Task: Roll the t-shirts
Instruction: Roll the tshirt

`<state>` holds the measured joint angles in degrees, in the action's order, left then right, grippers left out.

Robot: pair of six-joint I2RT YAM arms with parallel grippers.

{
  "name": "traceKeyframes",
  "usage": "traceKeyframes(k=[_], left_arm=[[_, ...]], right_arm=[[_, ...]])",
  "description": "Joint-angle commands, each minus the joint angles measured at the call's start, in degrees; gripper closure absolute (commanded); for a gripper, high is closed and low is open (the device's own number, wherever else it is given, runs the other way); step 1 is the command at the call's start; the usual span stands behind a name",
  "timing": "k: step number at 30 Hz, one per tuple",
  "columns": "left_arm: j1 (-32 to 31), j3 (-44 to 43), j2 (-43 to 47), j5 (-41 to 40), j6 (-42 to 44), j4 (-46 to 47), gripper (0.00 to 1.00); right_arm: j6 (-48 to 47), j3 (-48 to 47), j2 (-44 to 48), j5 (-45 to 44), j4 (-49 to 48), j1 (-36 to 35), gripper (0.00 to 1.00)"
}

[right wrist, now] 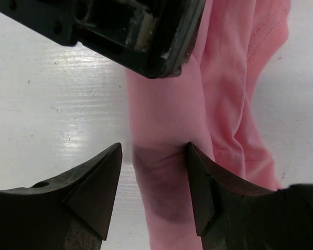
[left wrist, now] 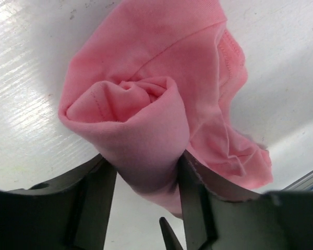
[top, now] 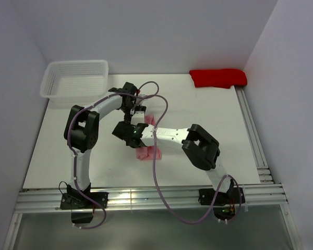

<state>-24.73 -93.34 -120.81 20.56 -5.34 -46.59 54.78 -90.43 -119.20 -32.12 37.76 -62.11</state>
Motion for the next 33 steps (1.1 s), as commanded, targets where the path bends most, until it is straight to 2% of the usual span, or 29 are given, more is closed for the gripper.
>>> traceKeyframes(k=[1,5,12,13,16,17,19,22,29,33], left_arm=[[-0.1,-2.3,-0.7,-1.2,1.0,-0.3,0.44],[-0.1,-4.3,-0.6,0.4,1.0,-0.5,0.31],[0.6,-9.7,-1.1,2.9,0.9,-2.5,0.26],[0.7,-9.9,-1.1,3.2,0.9,-2.6,0.26],[1.4,-8.9,-0.4,5.0,1.3,-2.5,0.26],[1.8,-8.4,0.0,6.1,1.6,-2.1,0.26],[2.2,-6.3,0.8,7.7,2.6,-1.5,0.25],[3.5,-3.4,2.2,11.2,4.1,-0.2,0.24],[7.1,2.8,5.1,21.4,6.8,3.9,0.22],[7.3,7.0,5.2,24.3,6.3,6.3,0.22]], right_arm=[[2.9,1.6,-0.8,-0.1,2.1,0.1,0.40],[4.5,3.9,-0.8,0.3,3.0,0.1,0.40],[6.0,6.4,-0.9,0.1,3.6,0.0,0.42],[6.0,6.8,-0.5,0.1,3.2,0.0,0.43],[5.4,8.9,0.7,1.3,0.1,0.1,0.58],[5.2,9.5,1.2,2.4,-2.1,0.2,0.63],[4.2,12.2,2.7,4.2,-5.2,0.9,0.65],[3.1,19.1,6.5,10.0,-15.3,2.9,0.69],[4.2,35.6,12.4,23.6,-40.9,8.4,0.70],[7.0,40.2,13.0,28.7,-49.4,10.5,0.70]])
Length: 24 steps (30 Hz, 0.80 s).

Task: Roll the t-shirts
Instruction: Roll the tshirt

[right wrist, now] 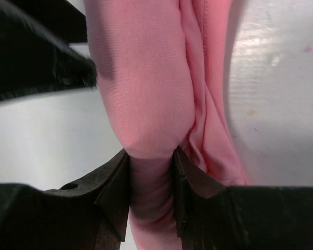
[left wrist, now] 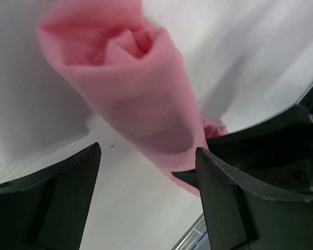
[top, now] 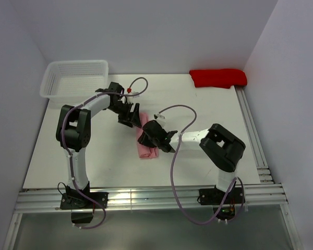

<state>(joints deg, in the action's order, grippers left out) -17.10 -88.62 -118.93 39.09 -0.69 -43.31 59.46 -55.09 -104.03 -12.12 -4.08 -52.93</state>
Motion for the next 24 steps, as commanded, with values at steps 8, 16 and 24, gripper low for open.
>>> traceKeyframes(k=[8,16,24], left_arm=[[-0.2,6.2,1.6,7.9,-2.7,8.3,0.22],[-0.6,3.1,-0.4,1.6,-5.8,7.6,0.35],[-2.7,0.8,-1.2,-11.4,-5.2,3.7,0.59]], right_arm=[[8.3,10.6,-4.1,15.4,-21.3,3.6,0.71],[15.8,16.2,-7.1,19.9,-34.5,4.8,0.73],[10.7,10.9,-1.8,12.2,-14.9,4.0,0.53]])
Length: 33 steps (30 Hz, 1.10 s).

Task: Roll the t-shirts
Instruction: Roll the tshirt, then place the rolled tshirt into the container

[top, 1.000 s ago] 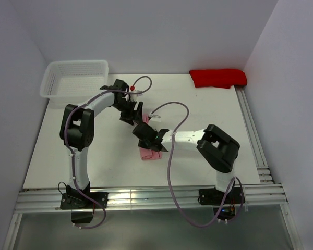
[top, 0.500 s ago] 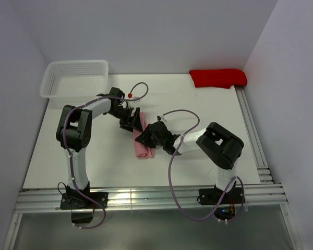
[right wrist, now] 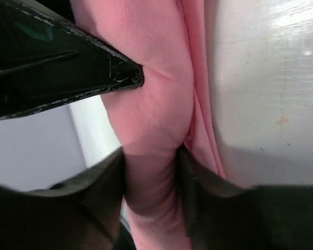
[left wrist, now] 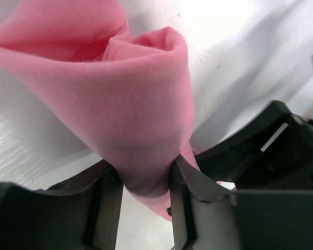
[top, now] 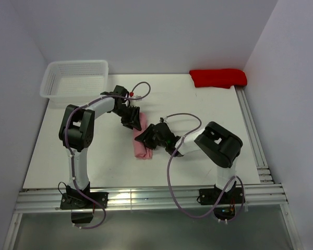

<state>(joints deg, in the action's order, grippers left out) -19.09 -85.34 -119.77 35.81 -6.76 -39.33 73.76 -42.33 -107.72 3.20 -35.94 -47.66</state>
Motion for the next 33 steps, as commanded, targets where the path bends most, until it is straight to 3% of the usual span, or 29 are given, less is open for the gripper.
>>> traceKeyframes(k=[1,8,14,23,29,33], left_arm=[[-0.9,-2.7,-0.5,-9.2,1.2,-0.7,0.61],[-3.3,-4.0,-0.9,-13.3,2.4,-3.1,0.64],[-4.5,-5.0,-1.4,-14.9,2.5,-4.1,0.63],[-5.4,-6.7,-2.3,-16.3,2.1,-5.3,0.63],[-5.6,-7.6,-3.0,-16.9,1.8,-5.9,0.61],[-5.7,-8.5,-3.1,-17.1,2.0,-6.5,0.54]], right_arm=[[-4.4,-2.9,3.6,-5.1,20.0,-1.6,0.47],[-9.8,-16.0,7.4,-19.3,47.3,-5.9,0.41],[-10.7,-25.3,7.5,-29.4,60.4,-10.3,0.42],[-16.2,-39.4,-1.8,-35.3,67.9,-12.4,0.54],[-15.0,-43.0,-7.1,-36.0,71.4,-12.4,0.59],[-13.7,-42.1,-8.5,-35.3,71.6,-12.4,0.64]])
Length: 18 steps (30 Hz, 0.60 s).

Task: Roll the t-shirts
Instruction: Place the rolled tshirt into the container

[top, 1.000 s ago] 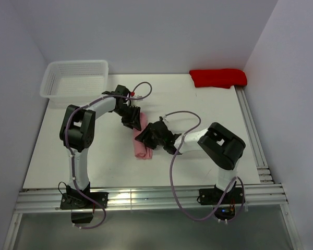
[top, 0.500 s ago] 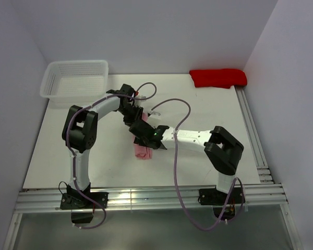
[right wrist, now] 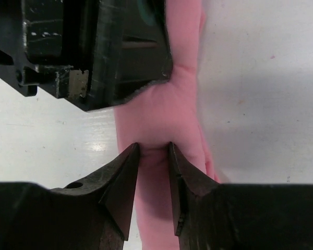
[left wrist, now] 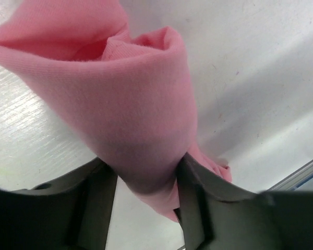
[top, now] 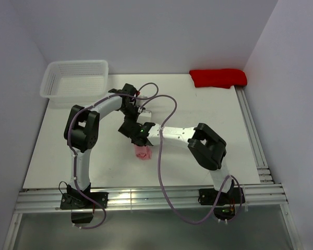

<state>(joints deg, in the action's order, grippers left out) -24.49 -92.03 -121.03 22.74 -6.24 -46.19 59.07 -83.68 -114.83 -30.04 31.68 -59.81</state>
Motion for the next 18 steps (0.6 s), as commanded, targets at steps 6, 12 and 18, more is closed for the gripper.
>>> traceKeyframes(k=[6,12,18], left_arm=[[-0.1,-3.6,-0.5,-1.7,2.5,0.1,0.29],[0.9,-4.6,2.0,3.5,3.4,-0.9,0.07],[4.0,-0.1,4.0,10.0,4.0,-0.7,0.08]], right_arm=[[2.4,2.6,-1.1,-0.3,2.0,-0.1,0.66],[2.9,5.5,-0.3,1.1,-0.3,0.4,0.66],[3.3,8.3,0.9,2.4,-2.8,1.1,0.67]])
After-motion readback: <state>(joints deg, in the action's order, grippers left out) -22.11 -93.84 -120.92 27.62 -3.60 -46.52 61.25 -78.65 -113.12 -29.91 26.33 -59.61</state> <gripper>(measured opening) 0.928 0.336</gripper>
